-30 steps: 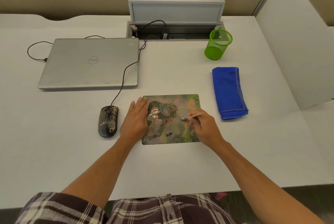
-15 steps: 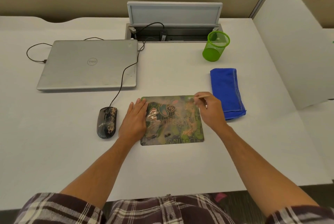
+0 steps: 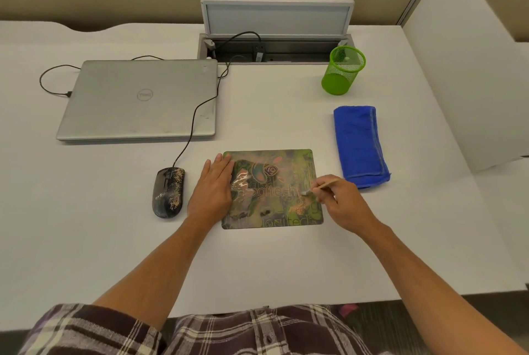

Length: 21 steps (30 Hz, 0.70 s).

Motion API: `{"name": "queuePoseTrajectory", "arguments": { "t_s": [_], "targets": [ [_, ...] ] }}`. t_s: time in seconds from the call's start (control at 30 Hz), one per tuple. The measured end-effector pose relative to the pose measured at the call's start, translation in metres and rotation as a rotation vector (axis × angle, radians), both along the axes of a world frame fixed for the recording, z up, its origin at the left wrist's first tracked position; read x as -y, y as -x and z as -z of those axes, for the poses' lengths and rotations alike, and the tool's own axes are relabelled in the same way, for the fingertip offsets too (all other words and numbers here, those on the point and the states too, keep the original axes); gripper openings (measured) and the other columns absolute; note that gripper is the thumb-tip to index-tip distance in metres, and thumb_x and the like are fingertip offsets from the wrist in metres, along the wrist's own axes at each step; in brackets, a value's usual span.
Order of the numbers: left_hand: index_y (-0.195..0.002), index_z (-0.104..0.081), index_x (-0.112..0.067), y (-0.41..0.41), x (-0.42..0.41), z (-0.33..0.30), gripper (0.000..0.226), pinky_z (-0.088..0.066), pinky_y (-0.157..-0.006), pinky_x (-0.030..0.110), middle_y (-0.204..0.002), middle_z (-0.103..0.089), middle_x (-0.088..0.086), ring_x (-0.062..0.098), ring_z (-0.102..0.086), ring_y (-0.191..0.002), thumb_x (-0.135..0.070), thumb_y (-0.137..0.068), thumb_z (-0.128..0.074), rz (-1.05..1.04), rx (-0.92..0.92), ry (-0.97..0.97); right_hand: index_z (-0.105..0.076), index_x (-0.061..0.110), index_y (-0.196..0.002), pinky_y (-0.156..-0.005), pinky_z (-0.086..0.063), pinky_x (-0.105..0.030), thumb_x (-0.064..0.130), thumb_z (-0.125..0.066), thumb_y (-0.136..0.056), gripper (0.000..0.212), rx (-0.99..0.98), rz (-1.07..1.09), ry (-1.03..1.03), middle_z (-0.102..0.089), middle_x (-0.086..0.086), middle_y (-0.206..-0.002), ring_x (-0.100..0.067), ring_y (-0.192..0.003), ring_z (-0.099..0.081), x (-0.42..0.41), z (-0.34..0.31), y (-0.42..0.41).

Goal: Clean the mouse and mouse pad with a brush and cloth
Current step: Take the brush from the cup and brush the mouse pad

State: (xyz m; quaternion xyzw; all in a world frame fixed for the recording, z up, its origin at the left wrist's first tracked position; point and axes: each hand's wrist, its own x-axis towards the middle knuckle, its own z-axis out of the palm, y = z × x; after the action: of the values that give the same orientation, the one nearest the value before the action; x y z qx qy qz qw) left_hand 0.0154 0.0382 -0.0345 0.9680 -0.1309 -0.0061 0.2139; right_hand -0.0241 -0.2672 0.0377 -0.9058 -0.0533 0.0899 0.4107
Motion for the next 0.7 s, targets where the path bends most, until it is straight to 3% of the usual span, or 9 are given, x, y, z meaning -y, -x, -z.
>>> {"name": "queuePoseTrajectory", "arguments": {
  "t_s": [0.13,0.3,0.43,0.57,0.7],
  "targets": [
    [-0.147,-0.034,-0.005,0.001,0.001,-0.002,0.061,0.007,-0.119,0.024,-0.156,-0.031,0.008,0.018,-0.015,-0.148,-0.032,-0.096,-0.015,0.000,0.003,0.008,-0.065,0.012,-0.095,-0.066,-0.049,-0.014,0.014,-0.057,-0.096,0.009,0.067,0.056,-0.034,-0.064,0.001,-0.080,-0.005,-0.071,-0.060,-0.001,-0.010,-0.018],
    [-0.149,-0.032,-0.007,0.001,0.000,-0.001,0.062,0.007,-0.119,0.024,-0.157,-0.029,0.007,0.016,-0.014,-0.148,-0.035,-0.097,-0.014,-0.005,-0.007,0.009,-0.068,0.002,-0.100,-0.074,-0.049,-0.013,0.014,-0.059,-0.095,0.015,0.208,0.193,-0.106,-0.066,0.000,-0.090,-0.010,-0.078,-0.062,-0.020,-0.012,-0.050],
    [-0.149,-0.032,-0.008,0.001,0.000,-0.002,0.064,0.008,-0.119,0.024,-0.157,-0.028,0.006,0.016,-0.013,-0.148,-0.037,-0.096,-0.012,-0.004,-0.008,0.017,-0.068,0.002,-0.098,-0.071,-0.040,-0.004,0.011,-0.060,-0.095,0.013,0.189,0.132,-0.046,-0.064,0.000,-0.091,0.000,-0.077,-0.057,-0.030,-0.006,-0.046],
    [-0.147,-0.036,-0.007,0.001,0.001,-0.002,0.053,0.004,-0.120,0.026,-0.156,-0.032,0.007,0.018,-0.017,-0.147,-0.024,-0.099,-0.023,-0.013,0.015,0.024,-0.066,0.004,-0.092,-0.067,-0.036,-0.004,0.010,-0.057,-0.096,0.012,0.128,0.039,0.004,-0.061,0.000,-0.087,0.001,-0.075,-0.052,-0.025,-0.004,-0.023],
    [-0.147,-0.036,-0.006,0.002,0.001,-0.003,0.052,0.001,-0.121,0.030,-0.156,-0.032,0.008,0.019,-0.018,-0.147,-0.023,-0.099,-0.024,-0.016,0.021,0.024,-0.066,0.008,-0.094,-0.070,-0.038,-0.005,0.010,-0.058,-0.095,0.009,0.066,-0.040,0.010,-0.061,0.005,-0.088,0.004,-0.081,-0.056,-0.013,0.000,0.008]
  ]
}}
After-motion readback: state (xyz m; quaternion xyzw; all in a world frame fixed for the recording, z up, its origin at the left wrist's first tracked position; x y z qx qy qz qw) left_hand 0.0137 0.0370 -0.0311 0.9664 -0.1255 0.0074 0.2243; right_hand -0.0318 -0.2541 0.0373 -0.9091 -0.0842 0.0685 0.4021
